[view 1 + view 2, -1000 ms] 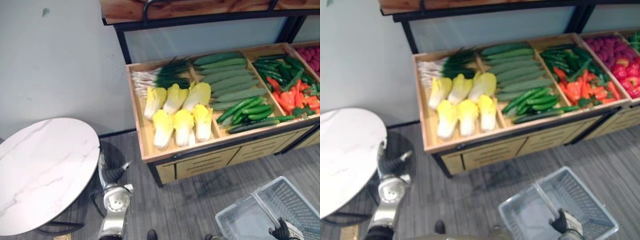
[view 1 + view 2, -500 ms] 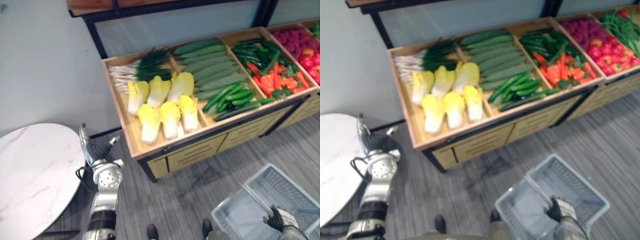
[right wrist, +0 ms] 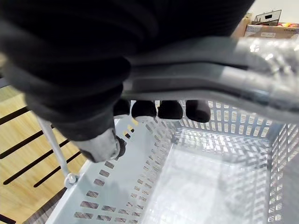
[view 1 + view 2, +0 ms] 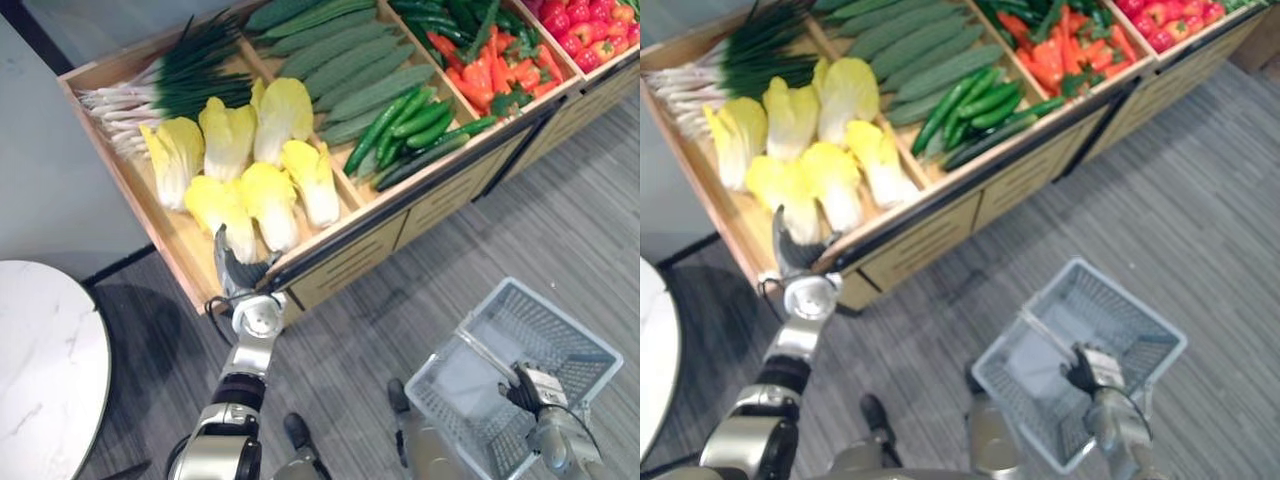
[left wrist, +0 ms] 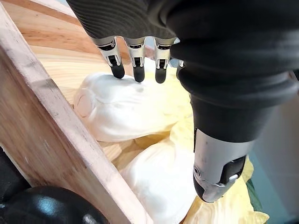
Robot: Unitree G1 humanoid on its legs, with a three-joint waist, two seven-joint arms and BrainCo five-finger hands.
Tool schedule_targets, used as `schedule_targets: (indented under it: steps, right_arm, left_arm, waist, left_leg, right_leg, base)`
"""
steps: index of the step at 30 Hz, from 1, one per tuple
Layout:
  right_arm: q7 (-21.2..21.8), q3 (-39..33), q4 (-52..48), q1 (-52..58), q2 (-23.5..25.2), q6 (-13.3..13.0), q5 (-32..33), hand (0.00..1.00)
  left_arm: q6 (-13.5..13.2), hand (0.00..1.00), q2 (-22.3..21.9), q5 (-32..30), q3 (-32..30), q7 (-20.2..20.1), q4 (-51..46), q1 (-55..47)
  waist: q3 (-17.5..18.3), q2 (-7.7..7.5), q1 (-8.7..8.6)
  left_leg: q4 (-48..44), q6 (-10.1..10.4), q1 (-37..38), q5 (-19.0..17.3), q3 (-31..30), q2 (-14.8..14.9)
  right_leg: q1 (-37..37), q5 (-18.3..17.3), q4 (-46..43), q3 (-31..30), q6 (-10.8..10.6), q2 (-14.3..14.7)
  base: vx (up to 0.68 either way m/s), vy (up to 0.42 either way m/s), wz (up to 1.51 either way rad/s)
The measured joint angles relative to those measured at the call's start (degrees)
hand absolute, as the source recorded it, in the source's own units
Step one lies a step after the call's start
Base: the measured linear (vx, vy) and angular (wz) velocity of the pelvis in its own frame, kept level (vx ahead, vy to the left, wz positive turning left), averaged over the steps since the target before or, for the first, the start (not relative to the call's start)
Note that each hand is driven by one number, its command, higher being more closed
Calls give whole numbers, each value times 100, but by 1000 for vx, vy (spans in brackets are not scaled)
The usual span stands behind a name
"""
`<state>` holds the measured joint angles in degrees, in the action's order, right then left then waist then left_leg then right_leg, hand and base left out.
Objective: Pick vegetable in the basket
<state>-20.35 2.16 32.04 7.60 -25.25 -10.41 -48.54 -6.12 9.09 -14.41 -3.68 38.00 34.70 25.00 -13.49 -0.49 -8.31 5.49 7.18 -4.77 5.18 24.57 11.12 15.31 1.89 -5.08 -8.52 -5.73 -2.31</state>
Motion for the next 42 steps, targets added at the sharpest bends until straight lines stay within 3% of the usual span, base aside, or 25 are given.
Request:
schedule_targets:
  steps: [15, 33, 42]
  right_arm:
    - [-245, -9, 119, 110, 184, 16, -91, 100]
    - [-281, -62, 226, 285, 267, 43, -113, 100]
    - [-279, -55, 219, 270, 274, 42, -213, 100]
  left_arm:
    - [50, 0, -62, -31, -3, 224, -28, 2]
    - [138, 0, -68, -471, -260, 462, -1530, -627]
    - [173, 0, -63, -467, -362, 423, -1121, -596]
  waist:
    - [0, 0, -47]
    - [20, -1, 93]
    - [70, 0, 81]
  left_leg:
    - [0, -20, 94, 18, -165, -10]
    - [35, -95, 195, 87, -375, -104]
    - [34, -80, 188, 75, -327, -81]
  right_leg:
    - [-252, 73, 128, 212, 16, -54]
    - [-559, 80, 241, 474, -4, -193]
    - [-543, 94, 311, 416, -17, -160]
  base:
    - [15, 2, 5]
    - [-5, 10, 8]
    - [35, 1, -4]
